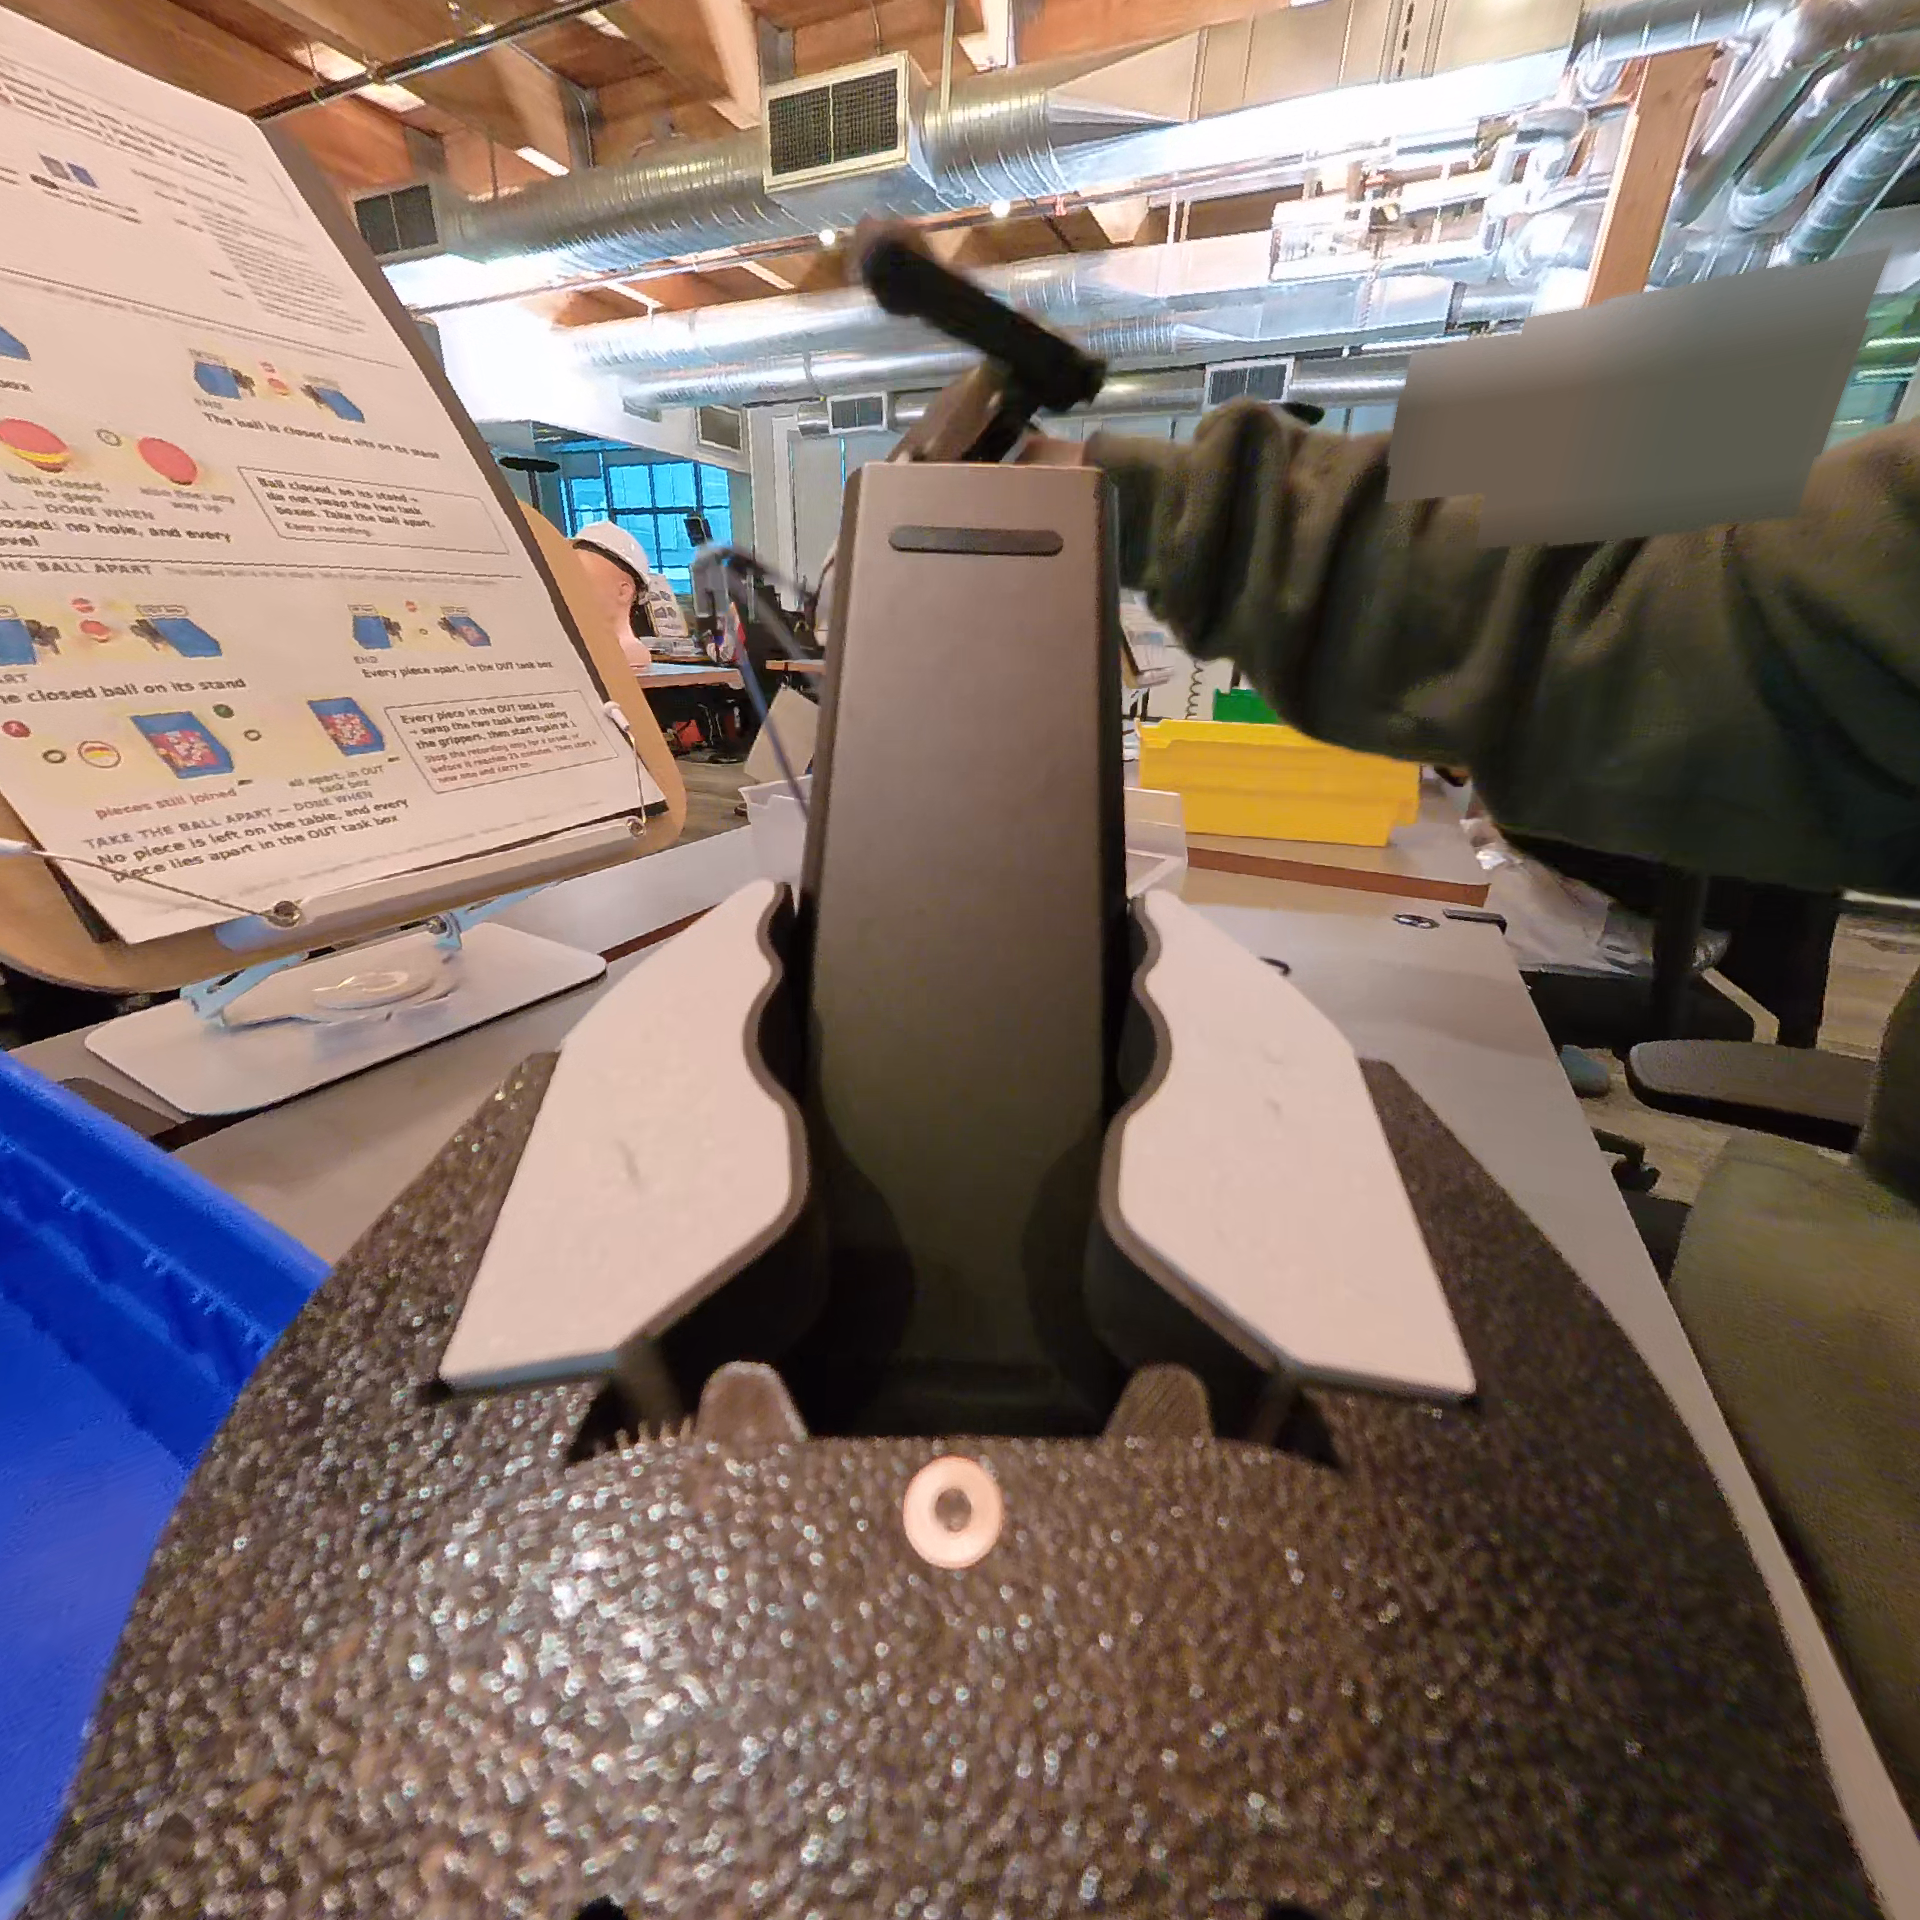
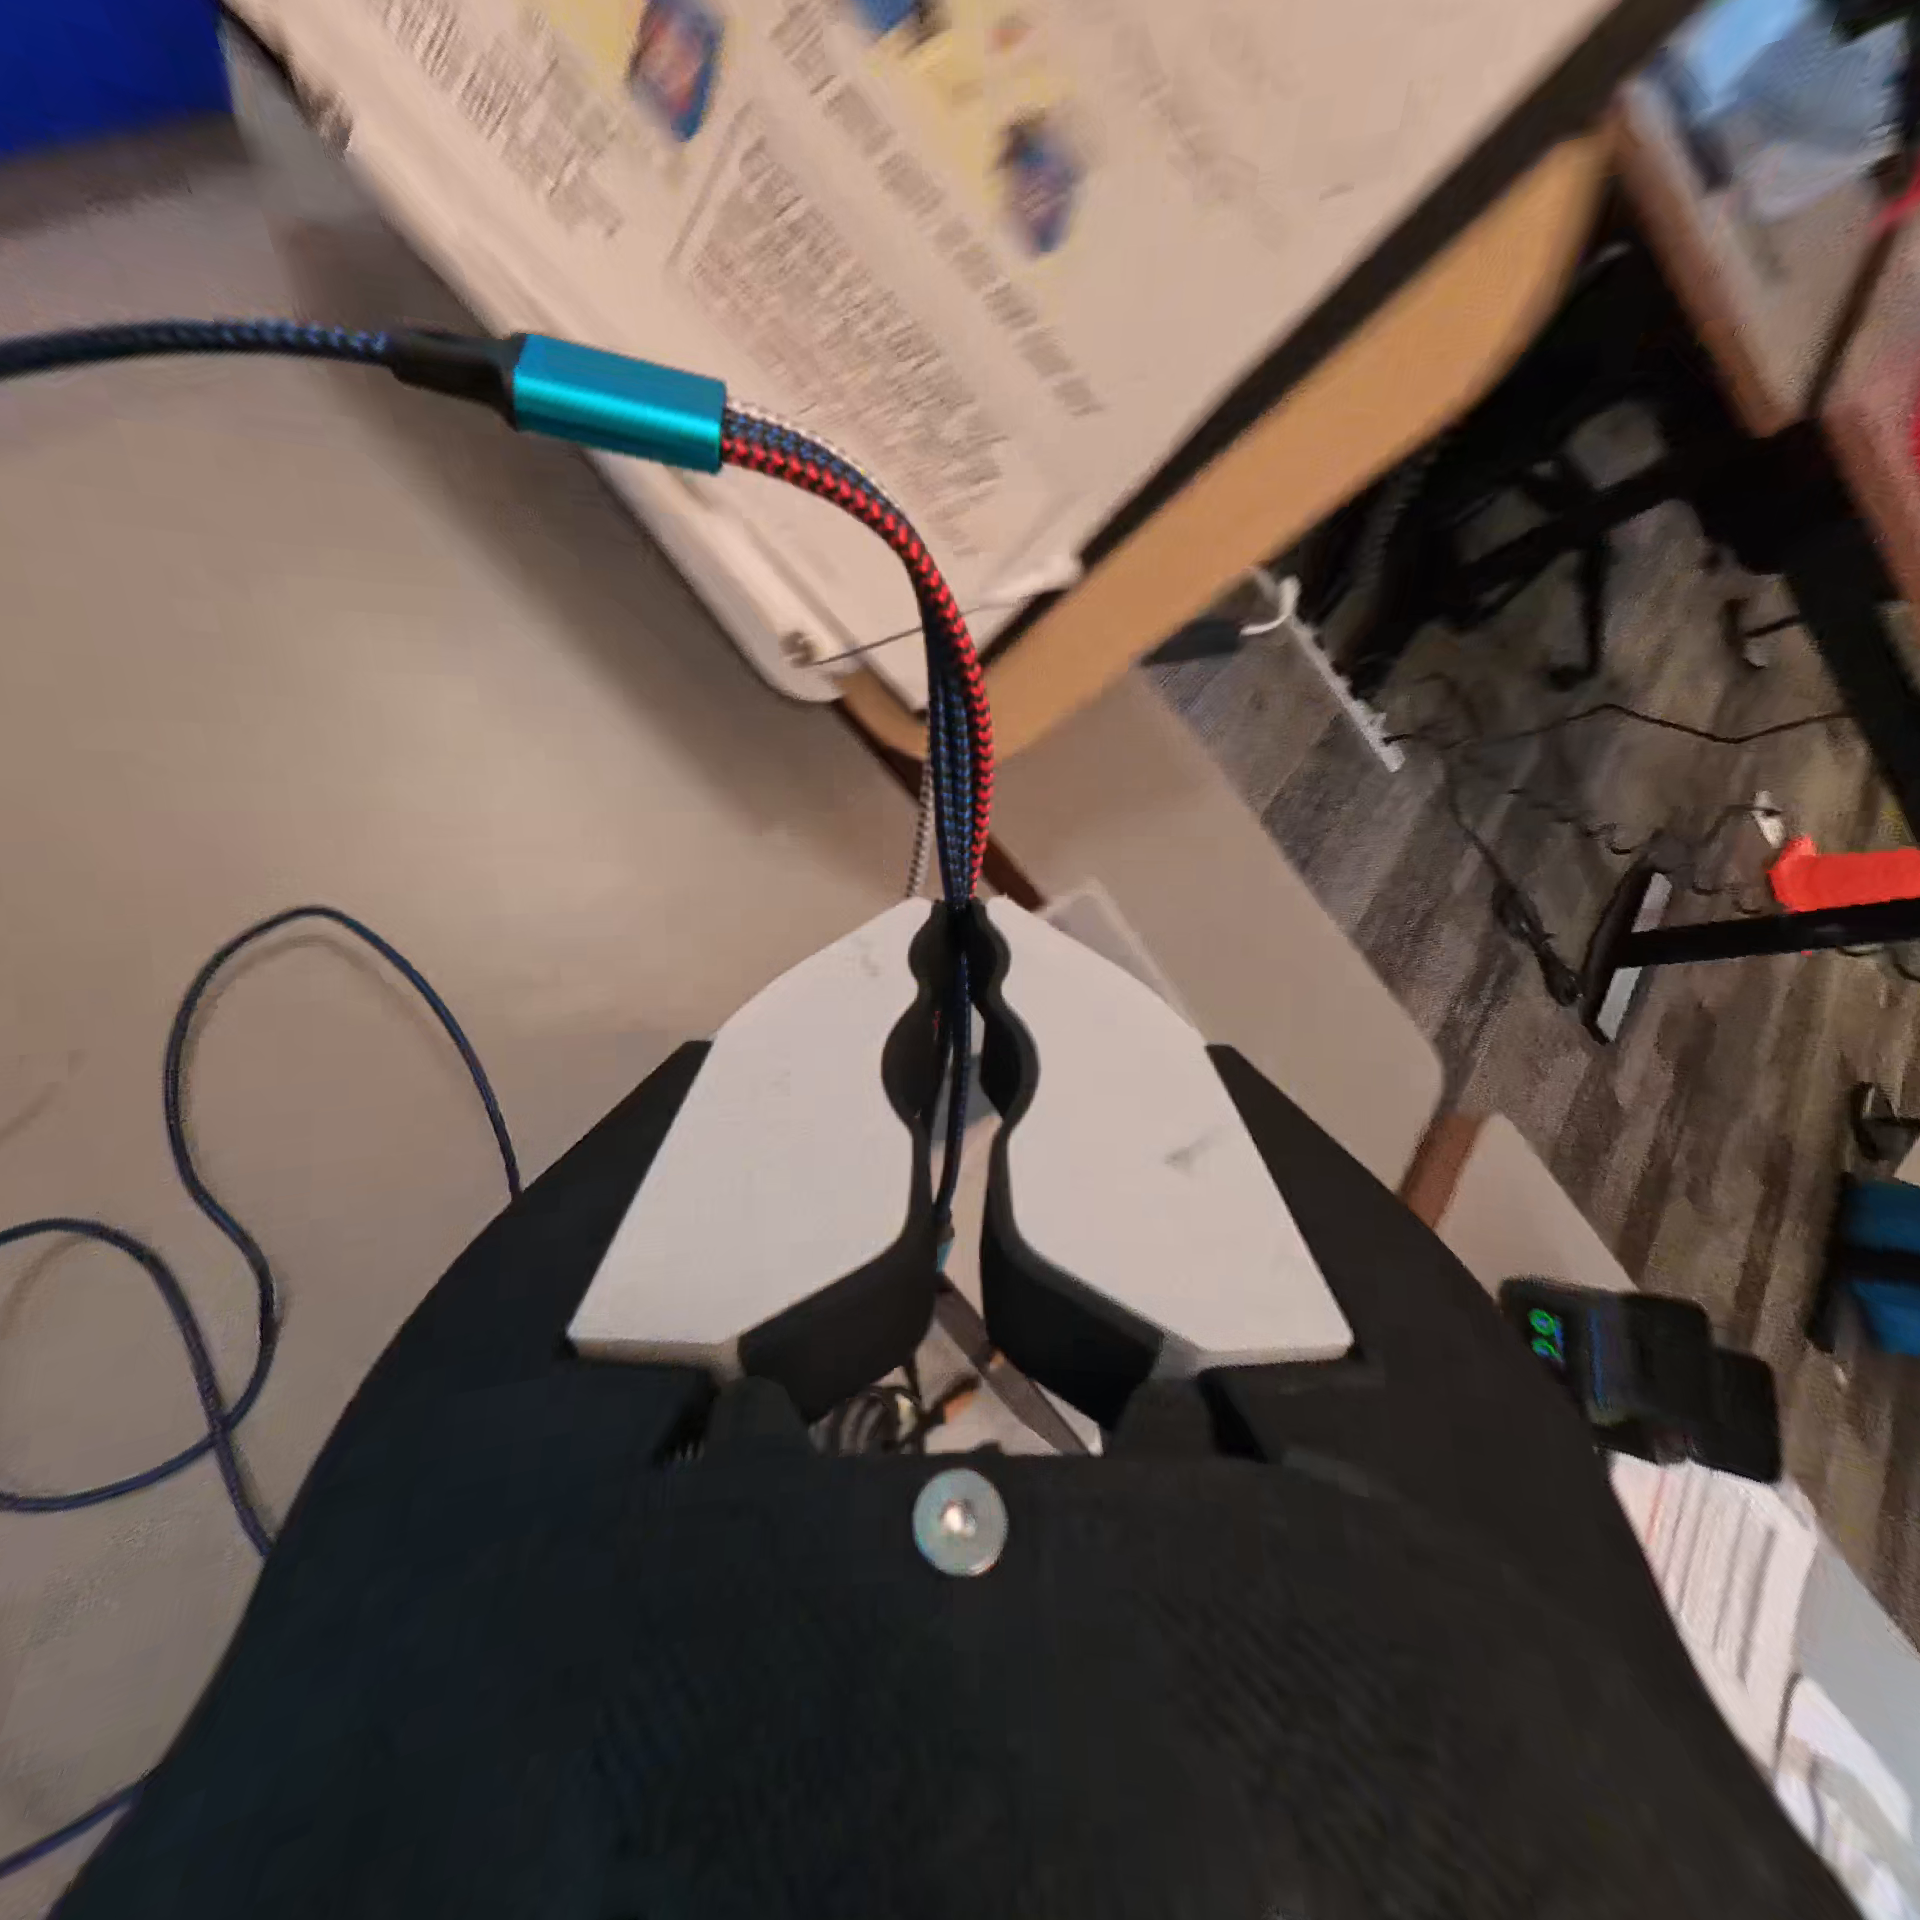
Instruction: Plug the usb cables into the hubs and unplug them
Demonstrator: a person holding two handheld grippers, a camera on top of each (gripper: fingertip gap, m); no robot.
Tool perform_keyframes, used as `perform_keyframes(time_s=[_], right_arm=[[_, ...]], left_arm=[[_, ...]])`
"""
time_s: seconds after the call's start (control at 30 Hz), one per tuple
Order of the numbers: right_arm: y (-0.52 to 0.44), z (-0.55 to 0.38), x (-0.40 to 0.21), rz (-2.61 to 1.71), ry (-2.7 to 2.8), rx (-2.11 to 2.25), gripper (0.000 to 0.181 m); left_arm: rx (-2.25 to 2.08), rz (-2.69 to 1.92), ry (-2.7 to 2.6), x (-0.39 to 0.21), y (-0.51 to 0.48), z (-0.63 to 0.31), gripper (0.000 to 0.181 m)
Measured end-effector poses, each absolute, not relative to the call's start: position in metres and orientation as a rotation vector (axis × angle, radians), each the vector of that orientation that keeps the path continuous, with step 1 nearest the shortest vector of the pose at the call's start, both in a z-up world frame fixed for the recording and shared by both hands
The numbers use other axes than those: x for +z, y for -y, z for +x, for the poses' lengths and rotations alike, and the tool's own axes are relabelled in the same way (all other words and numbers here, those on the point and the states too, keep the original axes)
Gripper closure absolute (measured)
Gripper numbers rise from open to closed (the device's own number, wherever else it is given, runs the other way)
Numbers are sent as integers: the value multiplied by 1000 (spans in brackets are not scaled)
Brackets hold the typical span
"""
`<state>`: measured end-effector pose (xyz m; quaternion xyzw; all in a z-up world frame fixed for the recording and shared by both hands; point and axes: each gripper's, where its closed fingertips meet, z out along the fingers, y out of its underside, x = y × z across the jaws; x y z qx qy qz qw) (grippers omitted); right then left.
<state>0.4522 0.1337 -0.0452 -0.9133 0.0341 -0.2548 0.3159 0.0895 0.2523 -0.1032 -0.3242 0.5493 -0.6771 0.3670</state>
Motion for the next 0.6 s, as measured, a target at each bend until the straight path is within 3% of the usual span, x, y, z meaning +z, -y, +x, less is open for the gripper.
perform_keyframes(time_s=[0.43,0.6], right_arm=[[52,544,232,-1443,-715,-439,178],[101,547,239,-1441,-756,-418,179]], left_arm=[[-1712,-844,-1482,-109,-238,96,123],[-1725,-834,-1493,-110,-234,98,123]])
